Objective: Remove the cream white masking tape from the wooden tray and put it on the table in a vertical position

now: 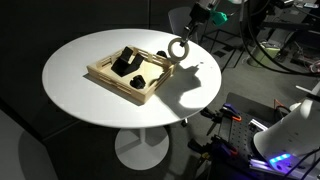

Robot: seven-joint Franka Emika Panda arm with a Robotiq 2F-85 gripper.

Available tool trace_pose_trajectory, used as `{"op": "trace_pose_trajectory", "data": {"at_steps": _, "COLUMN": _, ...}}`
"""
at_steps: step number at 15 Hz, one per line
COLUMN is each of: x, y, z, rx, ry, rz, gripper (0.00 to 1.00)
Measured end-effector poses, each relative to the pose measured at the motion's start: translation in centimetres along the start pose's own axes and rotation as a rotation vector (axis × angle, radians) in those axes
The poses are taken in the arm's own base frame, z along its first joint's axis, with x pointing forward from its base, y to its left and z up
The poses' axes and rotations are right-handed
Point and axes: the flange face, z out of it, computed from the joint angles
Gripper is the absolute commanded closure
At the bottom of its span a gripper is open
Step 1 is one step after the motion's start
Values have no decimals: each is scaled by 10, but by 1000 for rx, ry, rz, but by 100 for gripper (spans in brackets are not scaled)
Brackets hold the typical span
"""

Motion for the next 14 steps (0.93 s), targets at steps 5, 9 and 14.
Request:
{"op": "trace_pose_trajectory", "data": {"at_steps": 5, "x": -5, "y": 13, "z": 12, "rx": -7, "ry": -27, "rz": 24, "gripper": 95}}
{"op": "trace_pose_trajectory", "data": {"at_steps": 9, "x": -8, "y": 21, "z": 18, "rx": -16, "ry": -45, "rz": 32, "gripper": 95}}
{"op": "trace_pose_trajectory", "data": {"at_steps": 14, "x": -9, "y": 25, "z": 23, "rx": -31, "ry": -63, "rz": 19, "gripper": 95}}
